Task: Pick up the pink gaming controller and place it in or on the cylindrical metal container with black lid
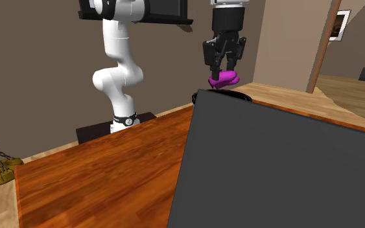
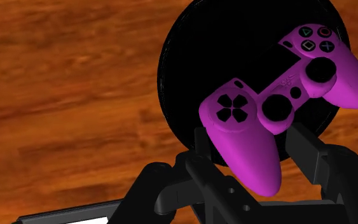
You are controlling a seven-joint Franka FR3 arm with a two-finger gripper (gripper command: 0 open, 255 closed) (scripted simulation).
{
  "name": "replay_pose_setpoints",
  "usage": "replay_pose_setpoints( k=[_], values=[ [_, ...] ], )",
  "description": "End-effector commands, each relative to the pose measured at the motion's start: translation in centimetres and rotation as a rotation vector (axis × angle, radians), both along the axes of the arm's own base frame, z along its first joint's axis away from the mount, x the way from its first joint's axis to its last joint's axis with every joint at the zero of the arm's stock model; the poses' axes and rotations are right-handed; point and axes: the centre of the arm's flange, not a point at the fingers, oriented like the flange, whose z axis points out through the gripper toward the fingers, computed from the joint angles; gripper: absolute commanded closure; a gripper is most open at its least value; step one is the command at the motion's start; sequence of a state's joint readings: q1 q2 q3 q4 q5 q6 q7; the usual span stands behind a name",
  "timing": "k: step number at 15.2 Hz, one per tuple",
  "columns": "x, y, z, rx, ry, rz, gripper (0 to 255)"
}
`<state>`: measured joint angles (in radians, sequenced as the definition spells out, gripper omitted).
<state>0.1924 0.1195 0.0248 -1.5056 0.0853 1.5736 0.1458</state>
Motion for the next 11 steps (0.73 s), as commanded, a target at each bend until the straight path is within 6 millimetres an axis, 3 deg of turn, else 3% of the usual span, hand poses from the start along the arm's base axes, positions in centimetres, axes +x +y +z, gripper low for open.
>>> replay_pose_setpoints(
  k=[1,7,11],
  values=[
    [-0.1,0.0,-1.2,0.000,-0.001,0.000,255],
    [-0.1,0.0,-4.1,0.000,-0.001,0.000,255],
    [-0.1,0.0,-4.1,0.000,-0.001,0.000,255]
  ],
)
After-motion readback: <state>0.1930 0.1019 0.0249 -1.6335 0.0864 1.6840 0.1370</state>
